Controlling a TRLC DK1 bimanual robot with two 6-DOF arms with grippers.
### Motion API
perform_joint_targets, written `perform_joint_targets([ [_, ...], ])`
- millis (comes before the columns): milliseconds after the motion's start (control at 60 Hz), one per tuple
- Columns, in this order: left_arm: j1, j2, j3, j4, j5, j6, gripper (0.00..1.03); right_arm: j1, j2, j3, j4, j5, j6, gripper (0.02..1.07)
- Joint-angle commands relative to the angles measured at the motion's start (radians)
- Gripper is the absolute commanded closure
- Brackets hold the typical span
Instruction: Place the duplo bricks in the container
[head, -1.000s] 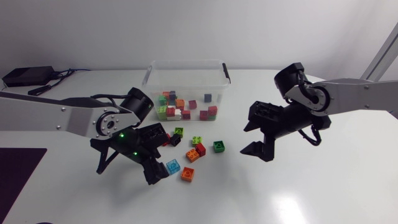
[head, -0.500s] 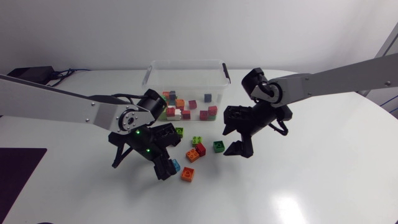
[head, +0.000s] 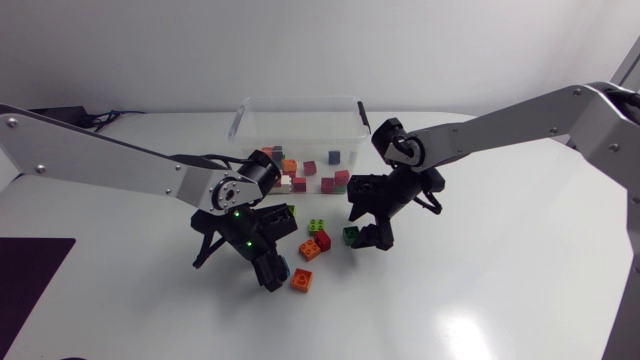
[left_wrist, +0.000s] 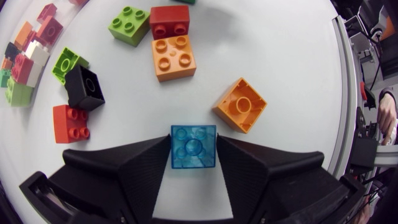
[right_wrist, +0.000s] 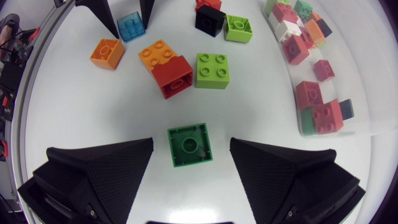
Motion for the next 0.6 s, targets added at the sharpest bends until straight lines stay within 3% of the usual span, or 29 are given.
perform_joint_targets([
  [0, -0.008, 0.045, 0.030, -0.028, 0.006, 0.012, 0.64, 0.009, 0.042, 0.024, -0.021, 0.003, -0.042, 0.28],
  [83, -0.010, 0.058, 0.039, -0.041, 0.006, 0.017, 0.67, 0.009, 0.056, 0.029, -0.021, 0.001, -0.048, 0.43],
  [100, -0.010, 0.061, 0.042, -0.046, 0.006, 0.017, 0.69, 0.006, 0.057, 0.030, -0.024, -0.004, -0.053, 0.56],
  [200, -0.013, 0.064, 0.053, -0.083, 0.006, 0.024, 0.71, 0.005, 0.056, 0.029, -0.027, -0.007, -0.059, 0.84],
  [583, 0.009, -0.114, 0.055, -0.192, 0.040, 0.061, 0.71, -0.043, -0.128, 0.035, -0.144, -0.048, -0.053, 0.86],
])
